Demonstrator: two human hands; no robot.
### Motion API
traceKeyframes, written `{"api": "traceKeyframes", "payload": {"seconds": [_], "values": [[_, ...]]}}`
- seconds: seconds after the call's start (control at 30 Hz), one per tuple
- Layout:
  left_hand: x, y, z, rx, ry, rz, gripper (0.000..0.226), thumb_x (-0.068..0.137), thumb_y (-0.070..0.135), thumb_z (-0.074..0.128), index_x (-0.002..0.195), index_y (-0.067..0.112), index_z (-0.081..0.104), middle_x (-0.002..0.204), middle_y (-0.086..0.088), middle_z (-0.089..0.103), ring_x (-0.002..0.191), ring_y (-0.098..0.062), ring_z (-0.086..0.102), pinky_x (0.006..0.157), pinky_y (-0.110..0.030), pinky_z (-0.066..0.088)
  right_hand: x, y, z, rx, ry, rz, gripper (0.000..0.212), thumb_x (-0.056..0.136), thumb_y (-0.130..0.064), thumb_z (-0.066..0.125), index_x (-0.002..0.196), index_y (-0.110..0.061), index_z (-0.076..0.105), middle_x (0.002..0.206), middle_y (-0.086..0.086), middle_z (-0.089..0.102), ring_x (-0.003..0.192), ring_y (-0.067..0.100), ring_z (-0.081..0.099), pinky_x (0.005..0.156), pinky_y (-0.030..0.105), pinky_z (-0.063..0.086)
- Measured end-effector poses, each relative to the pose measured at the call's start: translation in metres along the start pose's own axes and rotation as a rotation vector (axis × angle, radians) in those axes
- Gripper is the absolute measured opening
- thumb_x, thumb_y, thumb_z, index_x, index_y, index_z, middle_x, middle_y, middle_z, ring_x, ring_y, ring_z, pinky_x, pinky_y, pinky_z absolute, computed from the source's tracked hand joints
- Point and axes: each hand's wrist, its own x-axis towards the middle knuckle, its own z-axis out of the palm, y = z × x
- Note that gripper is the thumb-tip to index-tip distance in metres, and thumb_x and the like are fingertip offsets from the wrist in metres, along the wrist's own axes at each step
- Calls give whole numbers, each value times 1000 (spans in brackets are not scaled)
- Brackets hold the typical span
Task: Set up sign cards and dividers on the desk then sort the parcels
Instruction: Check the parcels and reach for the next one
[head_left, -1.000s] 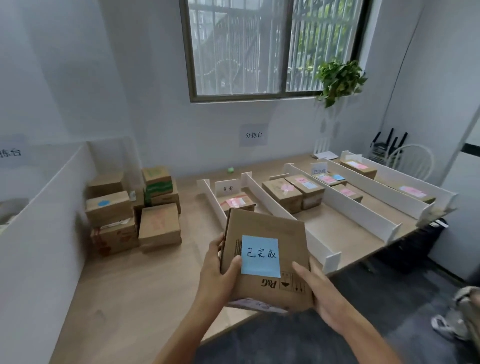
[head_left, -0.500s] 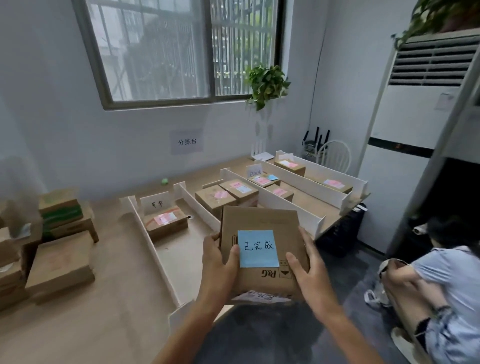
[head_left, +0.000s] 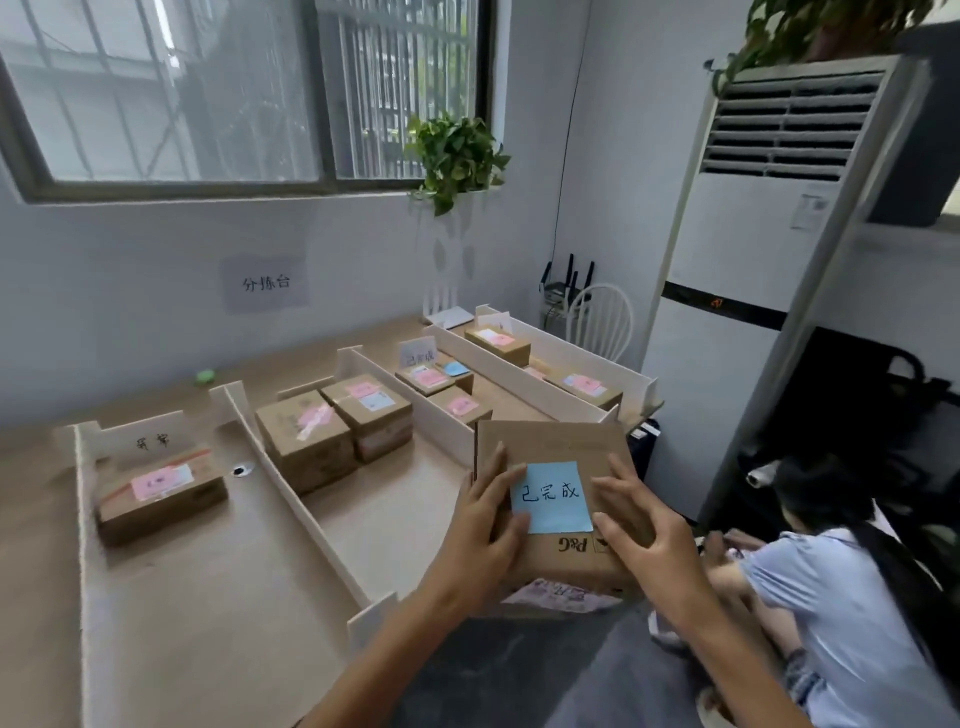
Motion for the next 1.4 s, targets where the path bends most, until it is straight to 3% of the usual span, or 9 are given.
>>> {"api": "traceKeyframes", "payload": {"seconds": [0.1, 0.3, 0.53, 0.63, 0.73, 0.87, 1.03, 1.13, 1.4], "values": [[43, -22, 21, -40, -38, -11, 41, 94, 24, 50, 130, 43, 39, 150, 31, 10, 144, -4, 9, 110, -35, 38, 33, 26, -15, -5, 1, 23, 43, 81, -9, 71, 107, -42, 62, 141, -23, 43, 123, -6, 48, 90, 7, 45], [146, -82, 52, -48, -105, -46, 40, 93, 38, 46, 130, 51, 38, 149, 36, 5, 146, -10, 1, 113, -46, 32, 130, 88, -33, -56, -13, 49, 35, 81, -12, 71, 109, -32, 64, 140, -29, 41, 119, -14, 46, 84, 6, 46], [287, -138, 71, -87, -89, -74, 41, 96, 28, 45, 133, 45, 36, 151, 29, 3, 145, -8, 4, 113, -43, 33, 286, 153, -42, -68, -75, 74, 25, 81, -14, 72, 100, -30, 69, 139, -30, 42, 124, -14, 41, 102, 26, 43], [338, -164, 74, -48, -109, -108, 38, 97, 28, 43, 125, 53, 33, 151, 27, 1, 144, -9, 4, 116, -41, 26, 346, 179, -42, -100, -132, 88, 23, 81, -15, 71, 100, -27, 68, 140, -25, 42, 121, -20, 38, 101, 13, 39], [380, -187, 80, -44, -96, -179, 37, 98, 25, 43, 124, 49, 36, 150, 26, 3, 143, -9, 8, 116, -40, 25, 398, 203, -43, -130, -199, 131, 22, 83, -15, 69, 101, -26, 68, 140, -20, 43, 122, -12, 42, 80, -6, 35], [422, -221, 87, -74, -101, -299, 33, 97, 30, 42, 119, 55, 37, 153, 20, 7, 142, -11, 15, 114, -43, 30, 465, 238, -37, -139, -342, 195, 21, 85, -19, 67, 104, -28, 67, 141, -15, 43, 120, -2, 43, 87, 10, 45], [481, -265, 98, -123, 1, -462, 50, 98, 23, 43, 143, 34, 24, 150, 16, 11, 136, -2, 15, 114, -25, 22, 554, 293, -17, -145, -483, 259, 21, 90, -13, 60, 108, -21, 67, 135, -13, 47, 115, 1, 47, 79, 1, 42], [521, -292, 110, -62, 96, -524, 52, 97, 10, 40, 145, 20, 22, 145, 8, 18, 121, 4, 16, 91, -3, 16, 609, 333, 3, -57, -558, 337, 19, 90, -15, 59, 102, -26, 68, 138, -8, 49, 111, 7, 56, 80, 19, 52], [599, -386, 114, 104, 386, -785, 51, 84, 29, 45, 134, 31, 37, 156, 15, 0, 142, -15, 18, 110, -29, 27, 713, 424, 82, -80, -773, 252, 31, 88, -3, 54, 105, -26, 63, 131, -9, 50, 122, 10, 47, 79, 6, 42]]}}
